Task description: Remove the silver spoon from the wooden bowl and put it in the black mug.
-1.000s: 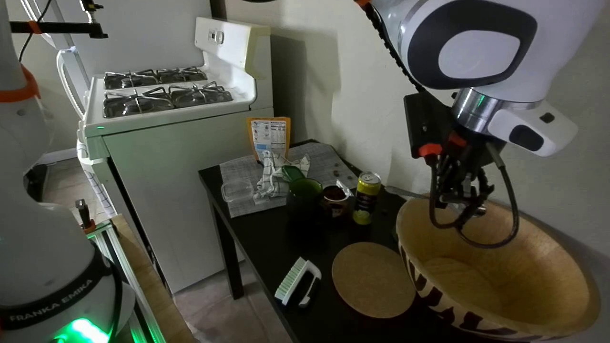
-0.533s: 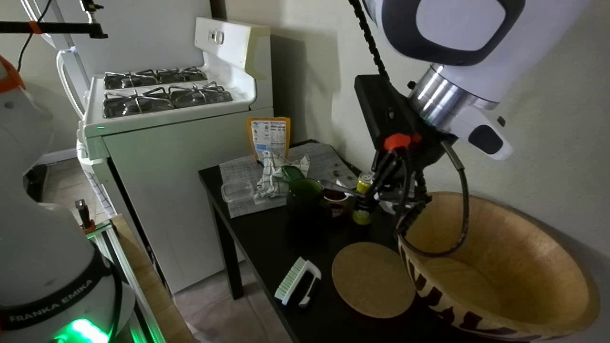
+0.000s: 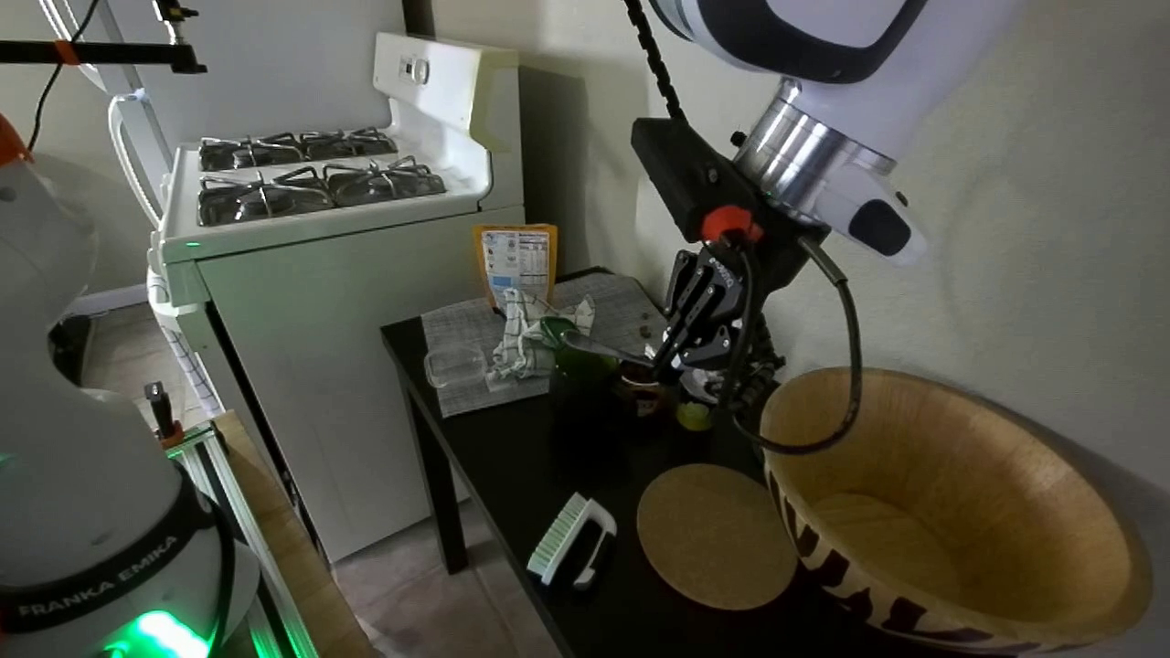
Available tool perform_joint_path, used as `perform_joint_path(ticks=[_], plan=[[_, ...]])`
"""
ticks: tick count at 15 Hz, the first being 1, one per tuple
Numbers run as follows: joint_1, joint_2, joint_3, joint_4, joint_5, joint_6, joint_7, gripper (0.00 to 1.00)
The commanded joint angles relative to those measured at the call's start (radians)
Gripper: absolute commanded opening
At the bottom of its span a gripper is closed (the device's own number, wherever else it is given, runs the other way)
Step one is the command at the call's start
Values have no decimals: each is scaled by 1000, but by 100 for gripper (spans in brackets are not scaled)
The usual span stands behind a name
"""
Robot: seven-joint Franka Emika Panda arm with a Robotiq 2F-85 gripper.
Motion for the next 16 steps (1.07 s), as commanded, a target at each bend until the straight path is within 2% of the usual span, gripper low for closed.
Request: perform_joint_path(ticks=[1,6,11,14,16], plan=[[29,61,6,-25,79,2,121,2],[69,99,42,-109,236,-5,196,2],[103,38,71,-144,333,-18,190,2],[117,53,82,-116,356,-41,177,2],[119,108,87,-60,356,-142,176,2]])
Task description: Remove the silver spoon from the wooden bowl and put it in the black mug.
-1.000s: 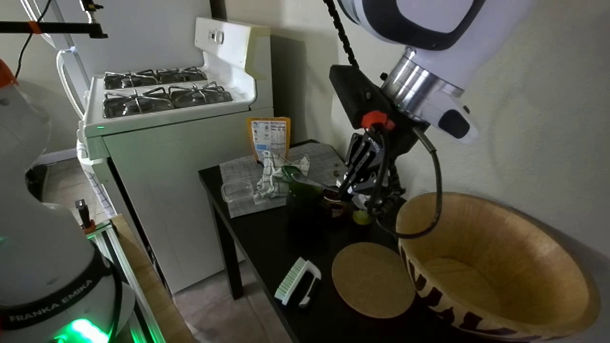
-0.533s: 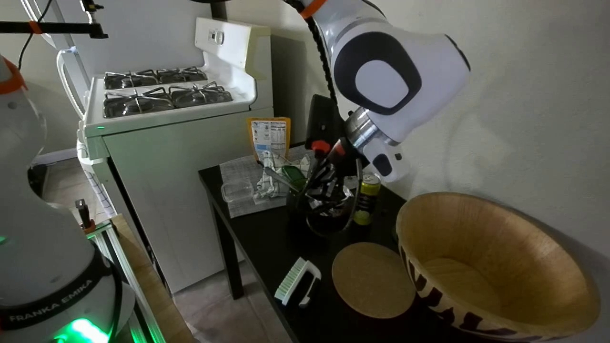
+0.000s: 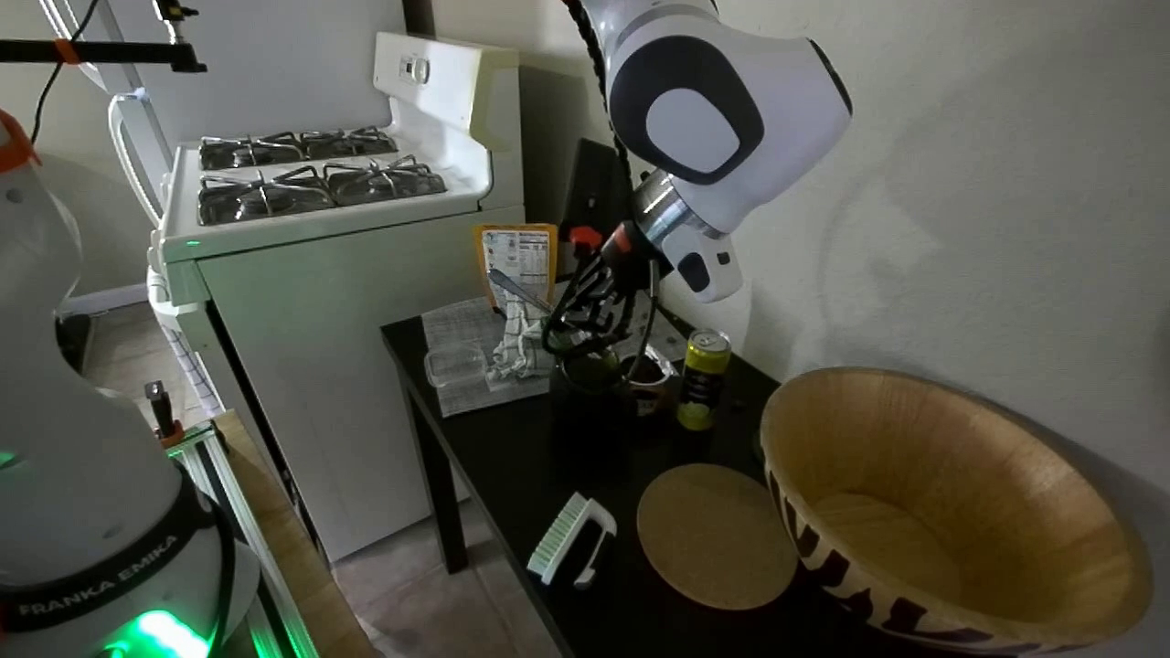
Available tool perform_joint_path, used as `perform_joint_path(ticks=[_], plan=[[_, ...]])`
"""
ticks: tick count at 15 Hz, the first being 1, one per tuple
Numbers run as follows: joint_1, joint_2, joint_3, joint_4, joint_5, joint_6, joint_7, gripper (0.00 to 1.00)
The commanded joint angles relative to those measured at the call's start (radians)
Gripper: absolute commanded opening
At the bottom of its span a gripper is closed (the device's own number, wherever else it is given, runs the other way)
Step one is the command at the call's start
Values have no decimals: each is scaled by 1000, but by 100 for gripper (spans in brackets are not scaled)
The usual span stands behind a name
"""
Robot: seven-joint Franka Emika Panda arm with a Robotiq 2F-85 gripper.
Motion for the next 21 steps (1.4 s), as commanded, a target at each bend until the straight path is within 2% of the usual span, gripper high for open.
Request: perform_joint_path(ticks=[1,4,7,21], plan=[[8,63,6,68,25,-158,3,2],[10,107,9,115,40,-223,14,2],[11,150,13,164,67,-229,24,2],[28,322,30,269,106,-157,123,2]])
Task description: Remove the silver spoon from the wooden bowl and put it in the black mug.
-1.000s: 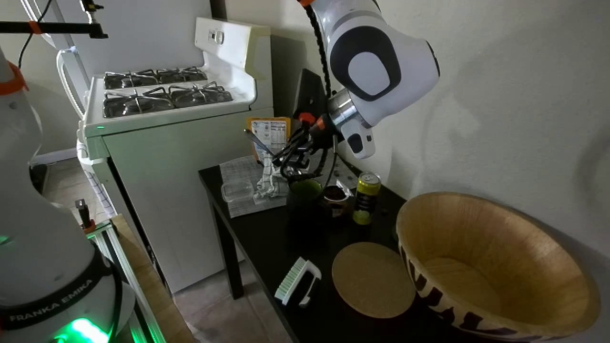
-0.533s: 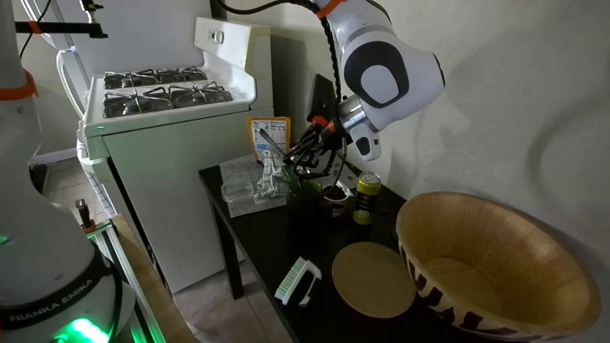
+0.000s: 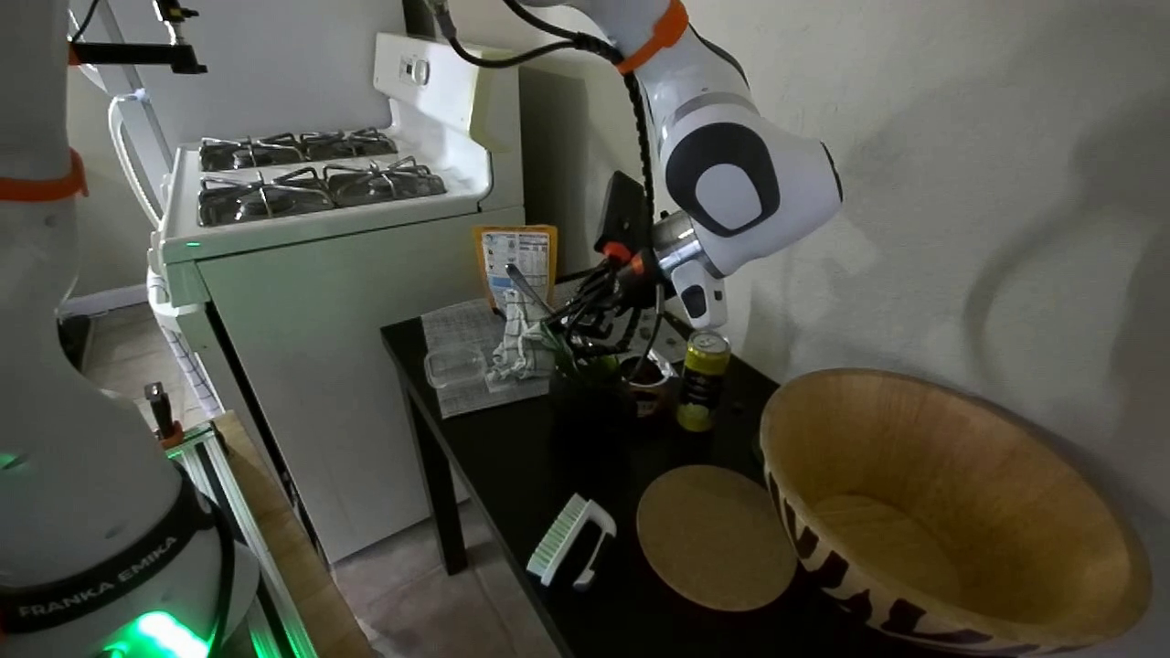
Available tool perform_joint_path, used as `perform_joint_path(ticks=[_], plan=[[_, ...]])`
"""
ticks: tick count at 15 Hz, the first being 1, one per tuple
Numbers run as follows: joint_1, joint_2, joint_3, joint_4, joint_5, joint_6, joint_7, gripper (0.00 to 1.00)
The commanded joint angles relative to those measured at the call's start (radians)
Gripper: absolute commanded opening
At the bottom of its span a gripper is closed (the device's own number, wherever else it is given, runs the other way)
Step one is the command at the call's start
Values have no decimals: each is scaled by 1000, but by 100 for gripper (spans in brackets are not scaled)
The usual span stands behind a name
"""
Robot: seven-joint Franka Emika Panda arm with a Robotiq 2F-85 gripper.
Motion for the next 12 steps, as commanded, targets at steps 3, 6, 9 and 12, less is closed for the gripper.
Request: perform_joint_path(ticks=[3,6,9,12], plan=[[1,71,4,61,28,39,49,2],[1,104,4,86,24,51,73,2],[-1,131,3,110,17,53,97,2],[0,153,1,126,10,56,121,2]])
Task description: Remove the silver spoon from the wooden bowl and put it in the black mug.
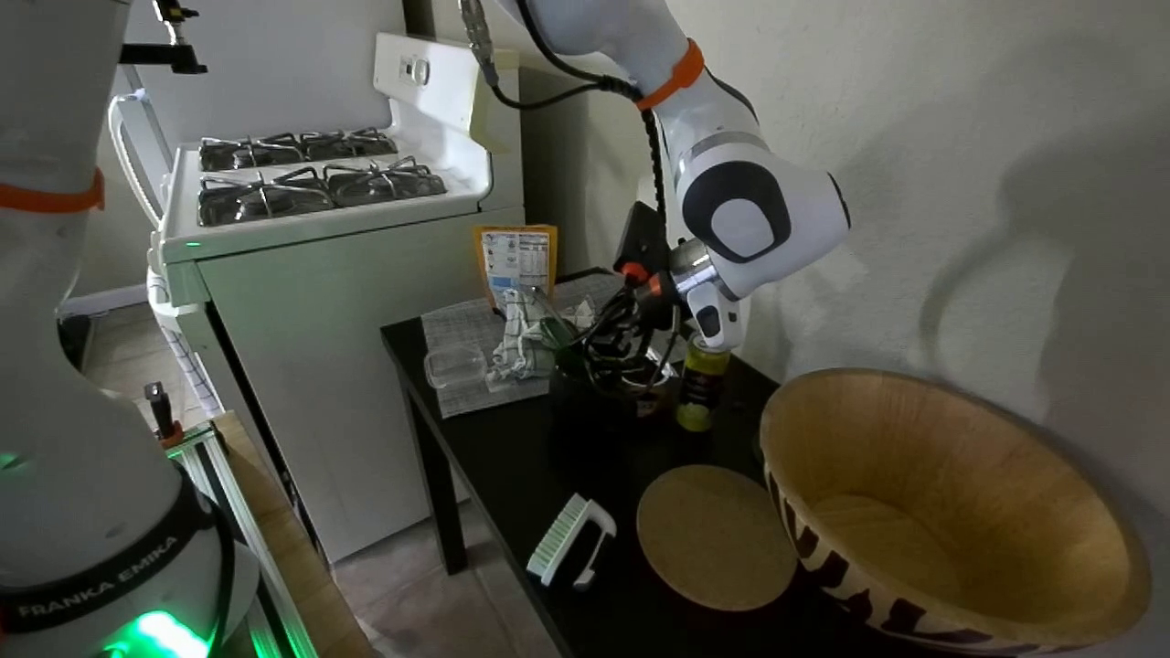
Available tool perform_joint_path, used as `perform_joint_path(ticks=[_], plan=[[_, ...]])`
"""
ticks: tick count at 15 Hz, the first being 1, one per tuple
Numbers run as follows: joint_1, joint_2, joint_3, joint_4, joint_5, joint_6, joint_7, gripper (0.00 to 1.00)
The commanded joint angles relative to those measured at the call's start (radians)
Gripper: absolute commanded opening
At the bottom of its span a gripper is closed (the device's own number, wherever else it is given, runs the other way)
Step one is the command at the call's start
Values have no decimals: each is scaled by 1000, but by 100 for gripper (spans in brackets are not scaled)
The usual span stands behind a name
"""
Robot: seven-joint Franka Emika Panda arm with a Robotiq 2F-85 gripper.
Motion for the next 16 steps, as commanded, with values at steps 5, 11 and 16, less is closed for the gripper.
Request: perform_joint_path(ticks=[5,11,16], plan=[[0,40,0,36,-11,-1,47,56],[-4,-122,-11,-79,-91,-38,-79,99],[-13,-385,-36,-267,-274,-10,-320,100]])
